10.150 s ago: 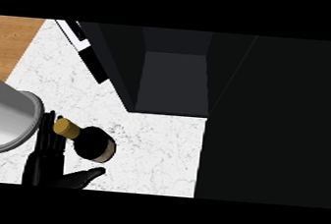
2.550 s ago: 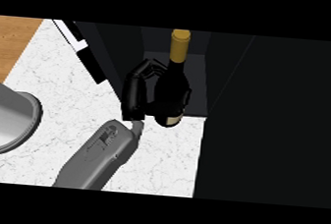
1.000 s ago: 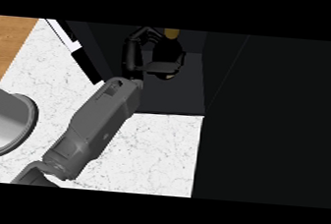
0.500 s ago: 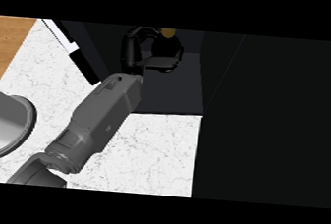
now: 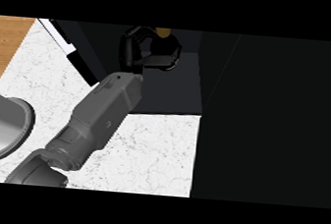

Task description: Pick up the wine, place it into the cabinet and close the cabinet

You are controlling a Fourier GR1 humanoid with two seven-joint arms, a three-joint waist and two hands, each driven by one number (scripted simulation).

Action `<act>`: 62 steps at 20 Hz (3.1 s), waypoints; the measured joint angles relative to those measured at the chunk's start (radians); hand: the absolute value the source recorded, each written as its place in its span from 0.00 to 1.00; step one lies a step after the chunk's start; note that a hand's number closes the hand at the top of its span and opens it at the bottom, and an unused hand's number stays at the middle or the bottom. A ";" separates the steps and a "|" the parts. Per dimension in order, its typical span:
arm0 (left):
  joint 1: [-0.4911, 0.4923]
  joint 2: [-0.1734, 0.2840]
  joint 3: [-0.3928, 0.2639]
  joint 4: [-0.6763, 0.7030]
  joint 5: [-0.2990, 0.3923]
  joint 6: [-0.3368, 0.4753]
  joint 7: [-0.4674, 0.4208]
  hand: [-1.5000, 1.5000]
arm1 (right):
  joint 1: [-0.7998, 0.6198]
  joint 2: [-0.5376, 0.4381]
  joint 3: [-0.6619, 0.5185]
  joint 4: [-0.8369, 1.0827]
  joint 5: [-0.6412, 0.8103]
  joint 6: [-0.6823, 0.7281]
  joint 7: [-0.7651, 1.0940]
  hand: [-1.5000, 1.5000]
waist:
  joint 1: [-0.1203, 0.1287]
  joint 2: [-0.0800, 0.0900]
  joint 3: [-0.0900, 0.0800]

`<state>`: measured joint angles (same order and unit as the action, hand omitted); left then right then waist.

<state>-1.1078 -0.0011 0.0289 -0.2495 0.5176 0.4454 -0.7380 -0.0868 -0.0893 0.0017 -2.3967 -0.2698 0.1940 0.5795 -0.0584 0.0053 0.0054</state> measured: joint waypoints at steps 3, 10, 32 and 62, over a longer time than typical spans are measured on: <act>-0.010 0.001 0.006 0.024 -0.004 -0.007 -0.008 1.00 | 0.015 0.001 0.008 0.001 0.000 0.008 -0.010 0.00 | -0.002 0.000 0.001; -0.015 0.001 0.013 0.084 -0.021 0.026 -0.033 0.00 | 0.010 -0.002 0.009 0.004 0.001 0.013 -0.023 0.00 | -0.007 0.006 0.000; 0.005 0.001 0.029 0.131 -0.061 0.072 -0.096 0.00 | 0.009 0.013 0.041 0.011 0.004 0.010 -0.050 0.00 | -0.021 0.015 -0.002; 0.040 0.000 -0.044 0.089 0.018 -0.148 -0.133 0.00 | -0.025 0.008 0.069 0.006 0.010 -0.032 0.002 0.00 | -0.020 0.004 -0.005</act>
<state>-1.0679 -0.0013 -0.0146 -0.1604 0.5354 0.2971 -0.8707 -0.1118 -0.0809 0.0703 -2.3903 -0.2601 0.1621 0.5813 -0.0785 0.0097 0.0008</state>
